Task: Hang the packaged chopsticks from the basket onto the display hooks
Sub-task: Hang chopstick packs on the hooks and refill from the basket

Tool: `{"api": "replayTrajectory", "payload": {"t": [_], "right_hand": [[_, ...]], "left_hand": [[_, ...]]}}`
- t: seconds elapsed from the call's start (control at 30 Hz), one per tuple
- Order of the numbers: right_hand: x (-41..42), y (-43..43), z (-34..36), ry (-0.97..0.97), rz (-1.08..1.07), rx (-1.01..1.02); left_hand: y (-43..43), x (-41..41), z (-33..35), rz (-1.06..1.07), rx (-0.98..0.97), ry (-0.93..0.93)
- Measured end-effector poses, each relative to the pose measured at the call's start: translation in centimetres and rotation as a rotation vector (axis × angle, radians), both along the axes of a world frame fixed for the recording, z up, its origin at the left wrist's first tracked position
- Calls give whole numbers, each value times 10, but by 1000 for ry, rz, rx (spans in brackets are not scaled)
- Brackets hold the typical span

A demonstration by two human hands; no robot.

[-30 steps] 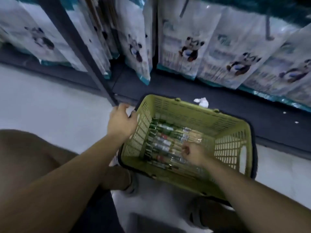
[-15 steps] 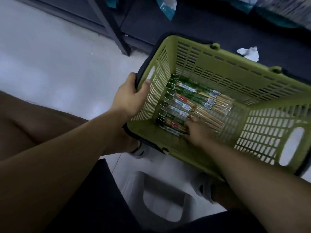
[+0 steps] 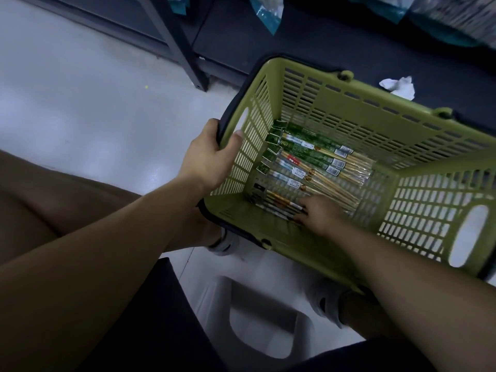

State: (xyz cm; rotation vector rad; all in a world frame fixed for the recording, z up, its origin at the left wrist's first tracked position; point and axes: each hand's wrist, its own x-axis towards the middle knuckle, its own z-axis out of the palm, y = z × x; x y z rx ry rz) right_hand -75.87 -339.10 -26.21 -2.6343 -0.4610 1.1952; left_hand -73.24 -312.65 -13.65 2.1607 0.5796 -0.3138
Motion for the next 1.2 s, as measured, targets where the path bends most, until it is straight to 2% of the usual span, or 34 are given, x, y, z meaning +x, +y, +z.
{"api": "replayTrajectory", "payload": {"t": [0.17,0.27,0.3,0.37,0.47,0.53,0.63,0.73,0.8,0.87,0.93,1.0,1.1,1.2], "right_hand": [[24,-6,36,-41,-323,152],[42,-4,74,-102,-461,295],[46,-1,88,-104,-518,359],[54,11,120,-68,-606,505],[58,38,160,-40,-572,637],[54,55,176,-73,-484,692],[45,67,181,-37,-503,784],[44,63,178,128,-571,857],[45,55,161,207,-623,794],[44,43,128,199,-611,596],[35,31,89,230,-425,323],[19,22,55,308,-279,151],[-5,11,22,363,-245,31],[-12,5,6,380,-254,14]], "left_hand": [[0,0,12,-40,11,8],[-7,2,30,-89,257,-260],[-11,4,38,-94,269,-337],[-23,9,50,-107,141,-311],[-45,14,64,-97,-317,2],[-54,17,67,29,-573,78],[-55,20,67,165,-637,44],[-46,24,69,231,-715,-15],[-33,30,72,281,-709,-75],[-19,36,73,342,-674,-126],[-10,40,68,368,-589,-135],[-8,39,61,369,-543,-110],[-9,36,52,390,-561,-95],[-9,36,49,392,-576,-101]]}}
